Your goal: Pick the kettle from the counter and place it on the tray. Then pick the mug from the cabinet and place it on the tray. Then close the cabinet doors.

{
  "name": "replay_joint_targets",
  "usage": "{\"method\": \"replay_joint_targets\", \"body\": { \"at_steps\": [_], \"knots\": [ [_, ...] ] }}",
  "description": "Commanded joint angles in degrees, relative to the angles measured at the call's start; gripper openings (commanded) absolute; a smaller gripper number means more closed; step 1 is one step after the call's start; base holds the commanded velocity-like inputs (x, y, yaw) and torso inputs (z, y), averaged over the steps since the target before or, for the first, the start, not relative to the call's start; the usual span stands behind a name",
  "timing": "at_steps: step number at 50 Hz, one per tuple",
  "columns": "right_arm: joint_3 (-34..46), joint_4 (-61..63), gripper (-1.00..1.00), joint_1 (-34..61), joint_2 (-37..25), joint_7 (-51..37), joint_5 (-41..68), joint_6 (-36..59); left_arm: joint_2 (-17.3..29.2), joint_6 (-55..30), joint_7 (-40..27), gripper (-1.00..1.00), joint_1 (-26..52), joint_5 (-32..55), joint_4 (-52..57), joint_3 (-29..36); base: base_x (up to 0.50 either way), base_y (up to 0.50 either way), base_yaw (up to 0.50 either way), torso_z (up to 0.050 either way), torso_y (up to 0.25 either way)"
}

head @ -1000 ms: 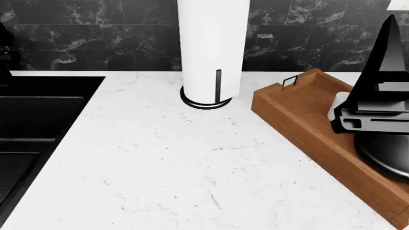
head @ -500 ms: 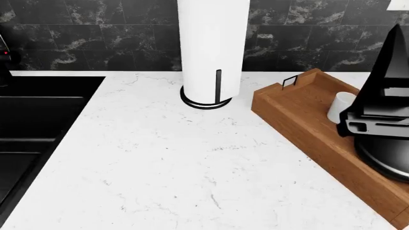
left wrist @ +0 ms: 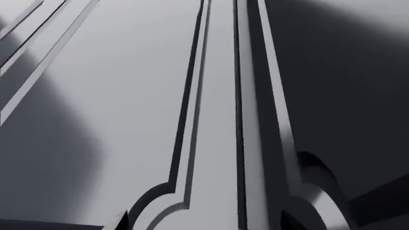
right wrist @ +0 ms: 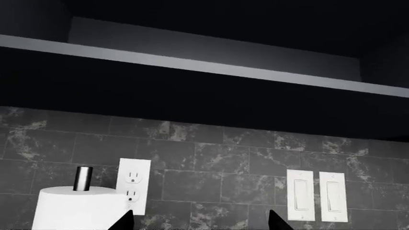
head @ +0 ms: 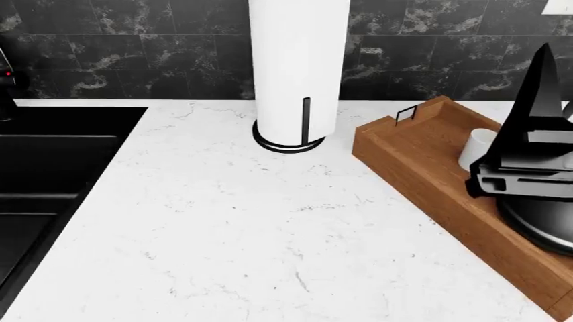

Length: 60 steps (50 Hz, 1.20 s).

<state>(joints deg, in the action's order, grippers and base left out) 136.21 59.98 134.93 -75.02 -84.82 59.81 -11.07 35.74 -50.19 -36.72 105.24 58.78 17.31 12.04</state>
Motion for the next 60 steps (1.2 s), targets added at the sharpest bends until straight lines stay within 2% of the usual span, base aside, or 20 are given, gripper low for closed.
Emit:
{"method": "replay_joint_targets", "body": {
  "at_steps": [1,18,36,49,60],
  "knots": [
    [0.3,0.0,1.00,0.0,-0.9,1.2,-0.4,0.0,-10.2,2.4,5.8,1.00,9.9,-3.0,-11.5,5.9,0.00,0.00,0.00,0.010,0.000],
    [2.7,0.0,1.00,0.0,-4.6,3.8,-3.2,-0.5,-19.6,5.7,10.0,1.00,12.3,-5.4,-23.8,10.3,0.00,0.00,0.00,0.002,0.000],
    [6.6,0.0,1.00,0.0,-5.8,4.8,-7.2,-1.9,-28.8,11.2,15.8,1.00,23.2,-10.5,-41.7,13.7,0.00,0.00,0.00,0.002,0.000],
    [6.3,0.0,1.00,0.0,-8.0,6.6,-9.8,-1.1,-32.6,16.5,20.2,1.00,25.0,-15.2,-52.7,17.9,0.00,0.00,0.00,0.002,0.000],
    [5.1,0.0,1.00,0.0,-8.1,7.0,-9.9,-0.6,-33.6,17.8,22.8,1.00,22.6,-16.5,-56.2,21.5,0.00,0.00,0.00,0.002,0.000]
  ]
}}
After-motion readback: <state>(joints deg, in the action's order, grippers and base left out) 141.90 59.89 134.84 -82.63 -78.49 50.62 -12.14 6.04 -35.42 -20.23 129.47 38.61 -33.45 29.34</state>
